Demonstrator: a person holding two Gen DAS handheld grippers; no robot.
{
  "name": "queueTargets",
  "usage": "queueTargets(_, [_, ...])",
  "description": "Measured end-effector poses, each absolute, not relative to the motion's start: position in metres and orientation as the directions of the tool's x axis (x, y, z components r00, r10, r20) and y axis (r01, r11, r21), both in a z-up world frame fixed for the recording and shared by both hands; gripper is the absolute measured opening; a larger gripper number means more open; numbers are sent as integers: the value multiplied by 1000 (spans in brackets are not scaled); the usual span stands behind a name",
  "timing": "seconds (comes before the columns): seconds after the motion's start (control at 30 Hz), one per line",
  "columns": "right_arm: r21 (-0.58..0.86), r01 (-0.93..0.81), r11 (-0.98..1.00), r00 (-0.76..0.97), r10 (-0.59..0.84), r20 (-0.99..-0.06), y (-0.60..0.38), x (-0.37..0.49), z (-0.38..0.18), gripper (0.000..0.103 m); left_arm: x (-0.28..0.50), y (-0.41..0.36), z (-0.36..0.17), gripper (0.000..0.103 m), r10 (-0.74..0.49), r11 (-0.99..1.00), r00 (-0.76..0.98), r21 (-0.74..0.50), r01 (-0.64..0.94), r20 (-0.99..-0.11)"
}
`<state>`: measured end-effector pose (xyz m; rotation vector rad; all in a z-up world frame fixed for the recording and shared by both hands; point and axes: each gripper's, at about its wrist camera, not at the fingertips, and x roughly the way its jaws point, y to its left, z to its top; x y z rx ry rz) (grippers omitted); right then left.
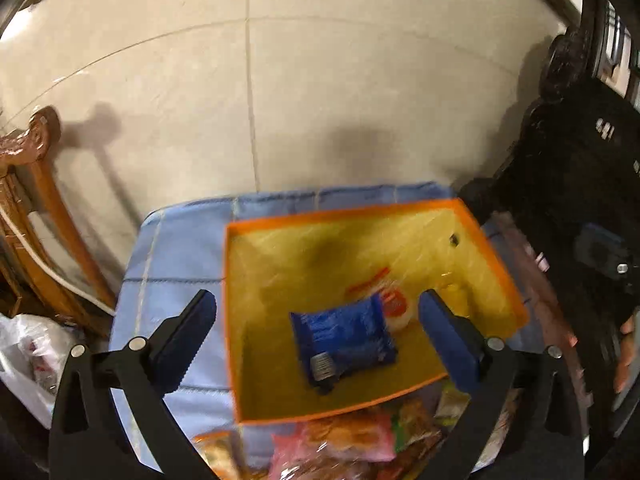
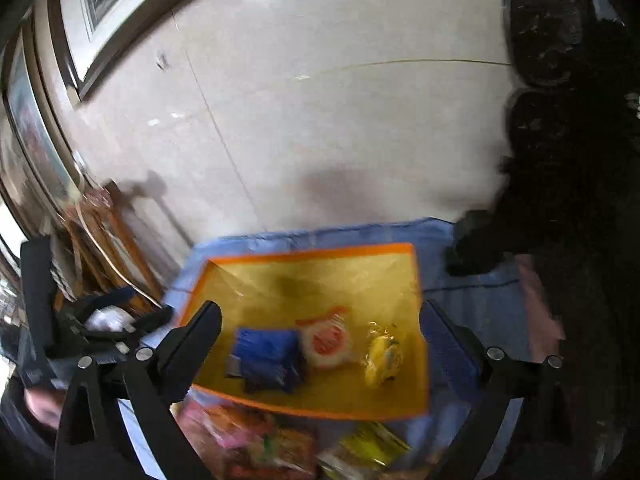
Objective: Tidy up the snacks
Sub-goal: 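Release both bags into the orange box, then grasp bread loaf with left tool while right tool grasps white bun bag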
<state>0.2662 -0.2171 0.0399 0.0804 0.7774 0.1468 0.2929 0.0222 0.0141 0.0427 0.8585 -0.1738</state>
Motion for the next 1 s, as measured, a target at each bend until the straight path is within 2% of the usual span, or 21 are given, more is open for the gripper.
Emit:
queueTargets(0.13, [-31, -37, 999, 683, 3, -730, -226, 219, 15, 100, 246, 35, -14, 99, -98, 973, 631, 60, 223, -769])
queueTargets(0.2, [-39, 15, 999, 643, -40, -765, -231, 190, -16, 100, 214, 38, -31, 99, -101, 962, 630, 86, 259, -770])
queueTargets(0.27, [-18, 34, 999, 603, -35, -797, -230, 174, -51, 100, 178, 35, -52, 99, -18, 960, 694, 182, 214, -720])
queueTargets(0.33, [-50, 76, 996, 521, -82, -850, -223, 168, -99, 100, 155, 28, -75, 99, 16, 955, 728, 225, 191, -685])
queueTargets(0.47, [-20, 151, 988, 442, -86, -893, -210, 159, -156, 100, 133, 5, -136, 99, 7, 942, 634, 217, 254, -773])
queueTargets(0.53, [-57, 168, 984, 398, -121, -909, -205, 161, -175, 99, 134, -4, -160, 99, 53, 926, 620, 271, 264, -783])
queueTargets(0.57, [-71, 176, 982, 399, -138, -907, -204, 161, -179, 99, 136, -4, -167, 99, 16, 929, 621, 241, 281, -784])
queueTargets(0.6, [-67, 179, 982, 427, -139, -893, -203, 158, -178, 88, 141, -5, -171, 99, 5, 935, 612, 221, 278, -790])
queueTargets(0.63, [-53, 178, 983, 441, -128, -888, -203, 156, -176, 66, 147, -3, -174, 96, -7, 940, 597, 198, 278, -802])
queueTargets(0.7, [-20, 185, 983, 453, -103, -886, -206, 150, -169, 55, 148, 2, -174, 82, -21, 947, 580, 169, 272, -815])
queueTargets(0.77, [25, 185, 982, 455, -64, -888, -210, 145, -162, 52, 149, 3, -169, 67, -39, 947, 556, 147, 285, -830])
queueTargets(0.97, [73, 177, 981, 532, -33, -846, -222, 125, -117, 50, 137, 11, -161, 64, -126, 961, 469, 10, 278, -874])
queueTargets(1.0, [80, 175, 981, 545, -29, -838, -221, 119, -110, 50, 135, 15, -156, 56, -150, 965, 467, -25, 262, -871])
